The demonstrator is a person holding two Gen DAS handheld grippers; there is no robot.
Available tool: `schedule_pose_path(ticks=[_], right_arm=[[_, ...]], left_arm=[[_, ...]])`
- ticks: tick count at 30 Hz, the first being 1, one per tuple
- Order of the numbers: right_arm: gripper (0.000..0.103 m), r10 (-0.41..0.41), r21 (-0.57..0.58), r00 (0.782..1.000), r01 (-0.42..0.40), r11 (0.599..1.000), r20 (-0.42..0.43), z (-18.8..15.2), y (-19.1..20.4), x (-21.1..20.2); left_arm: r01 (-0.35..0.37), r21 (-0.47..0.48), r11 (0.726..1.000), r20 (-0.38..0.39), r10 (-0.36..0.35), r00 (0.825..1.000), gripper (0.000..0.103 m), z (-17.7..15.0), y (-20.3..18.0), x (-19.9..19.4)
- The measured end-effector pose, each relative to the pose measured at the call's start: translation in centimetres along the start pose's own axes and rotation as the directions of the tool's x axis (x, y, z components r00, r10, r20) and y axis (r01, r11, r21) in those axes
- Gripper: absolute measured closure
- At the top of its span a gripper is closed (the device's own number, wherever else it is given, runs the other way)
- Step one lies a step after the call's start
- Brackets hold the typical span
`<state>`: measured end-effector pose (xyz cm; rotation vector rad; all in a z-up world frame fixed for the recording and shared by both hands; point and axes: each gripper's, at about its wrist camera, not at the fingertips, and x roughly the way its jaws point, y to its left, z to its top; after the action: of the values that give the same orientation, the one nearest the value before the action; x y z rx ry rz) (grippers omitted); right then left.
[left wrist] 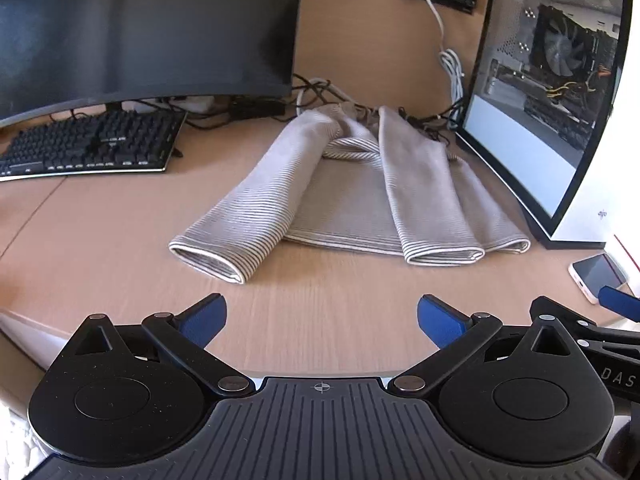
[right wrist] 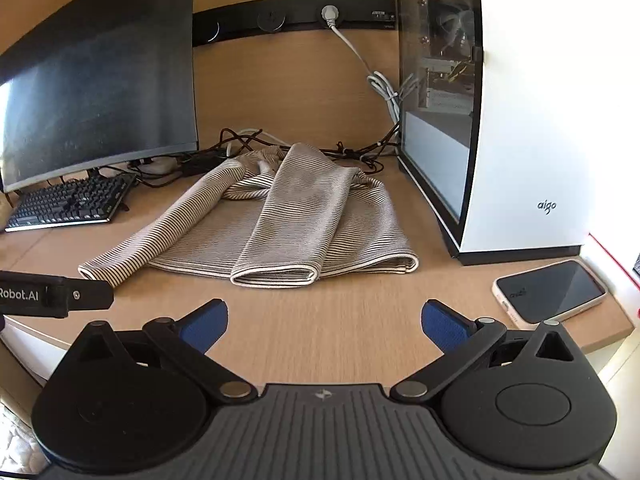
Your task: Fold clothes
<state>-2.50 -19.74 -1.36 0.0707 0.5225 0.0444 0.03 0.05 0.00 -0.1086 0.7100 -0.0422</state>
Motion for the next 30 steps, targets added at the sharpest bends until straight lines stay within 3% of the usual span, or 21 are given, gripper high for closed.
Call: schedule_pose_path(ticks=[8,15,30], right_arm=[[0.000,-0.037,0.043,0.998,0.039,0.998,-0.051,-1.1,-0.4,0.6],[0.000,-0.032,0.041,0.997,0.035,0.999,-0.072,0.6,-0.1,1.2],[0.000,-0.011,0.051,0.992,0.018,0.999,-0.123,0.9,0.1,2.9]], left_arm=[[0.013,0.010,1.000,-0.015,-0.013,1.000,0.000,0.3,0.5,0.2],[0.038,0.006,0.999,-0.018,-0.038,0.999,0.000,0.3,1.1,0.5],[0.000,0.030,1.000,-0.058,0.001,0.998,0.000,0.4,1.8,1.6]])
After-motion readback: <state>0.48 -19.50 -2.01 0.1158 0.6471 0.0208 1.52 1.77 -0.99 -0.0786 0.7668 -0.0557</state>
